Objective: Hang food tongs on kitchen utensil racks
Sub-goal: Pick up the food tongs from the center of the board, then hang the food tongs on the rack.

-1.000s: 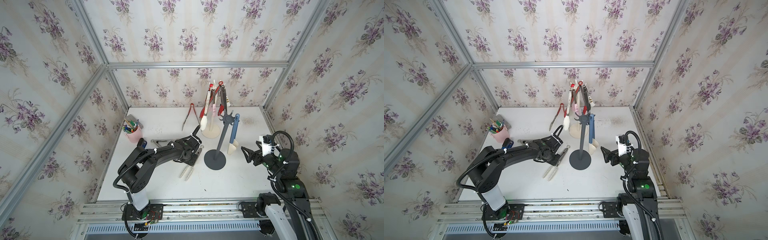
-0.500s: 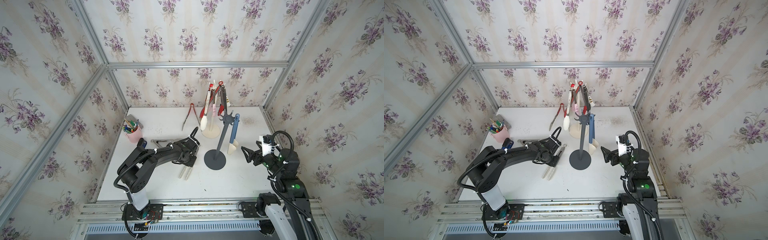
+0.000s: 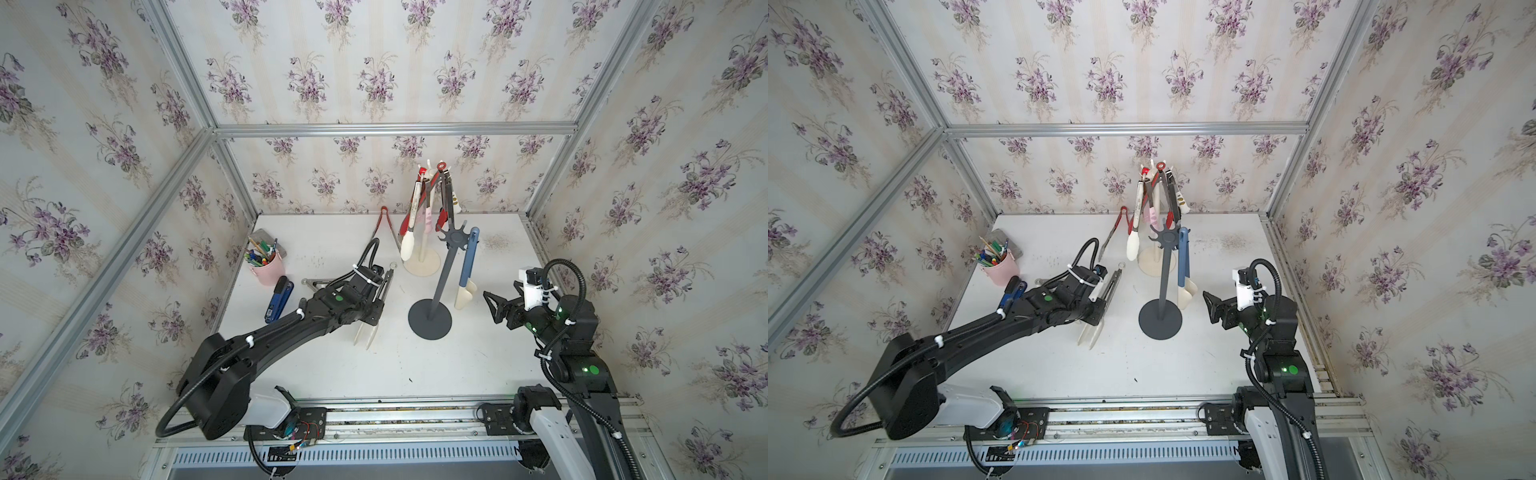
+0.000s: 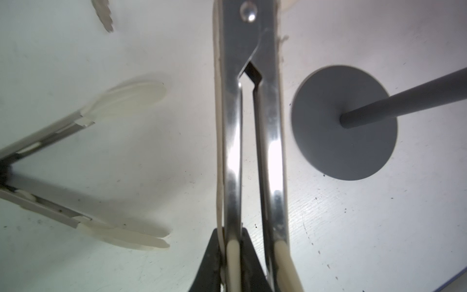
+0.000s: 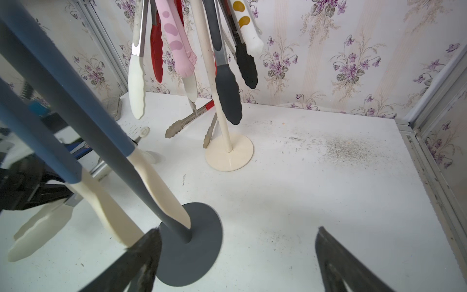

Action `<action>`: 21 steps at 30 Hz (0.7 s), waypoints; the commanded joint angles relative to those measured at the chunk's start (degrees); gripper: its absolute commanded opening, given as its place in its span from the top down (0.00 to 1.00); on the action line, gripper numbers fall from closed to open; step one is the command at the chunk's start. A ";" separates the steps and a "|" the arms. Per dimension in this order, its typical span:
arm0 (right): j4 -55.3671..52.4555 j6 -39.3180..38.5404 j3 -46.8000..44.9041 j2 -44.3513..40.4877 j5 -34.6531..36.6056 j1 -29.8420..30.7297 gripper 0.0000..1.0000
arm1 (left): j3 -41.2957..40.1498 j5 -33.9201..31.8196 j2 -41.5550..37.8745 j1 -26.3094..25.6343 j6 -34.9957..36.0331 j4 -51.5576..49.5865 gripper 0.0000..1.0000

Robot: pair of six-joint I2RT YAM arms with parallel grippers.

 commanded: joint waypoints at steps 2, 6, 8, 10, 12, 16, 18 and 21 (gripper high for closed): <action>3.98 1.70 0.17 0.49 0.73 0.06 0.07 | 0.93 -4.51 -6.64 -0.63 1.92 2.06 0.93; 5.08 2.34 0.17 1.38 1.30 0.10 0.06 | 3.14 -7.41 -12.02 -3.11 5.71 2.66 0.93; 5.55 2.52 0.17 1.89 1.30 0.10 0.06 | 4.39 -7.97 -13.72 -4.44 7.46 3.24 0.93; 5.88 2.63 0.17 2.36 1.50 0.10 0.06 | 5.50 -7.98 -15.03 -5.61 8.91 3.89 0.93; 6.00 2.55 0.25 2.64 1.62 0.10 0.06 | 6.34 -7.58 -16.11 -6.59 9.84 4.58 0.93; 5.75 2.06 0.41 2.71 1.67 0.10 0.06 | 7.75 -6.55 -17.59 -9.31 11.74 6.20 0.93; 5.50 1.85 0.43 2.52 1.67 0.10 0.06 | 8.86 -7.67 -17.40 -11.25 12.54 6.28 0.93; 5.12 1.66 0.34 2.21 1.50 0.10 0.06 | 10.72 -9.74 -16.32 -14.72 13.49 6.20 0.93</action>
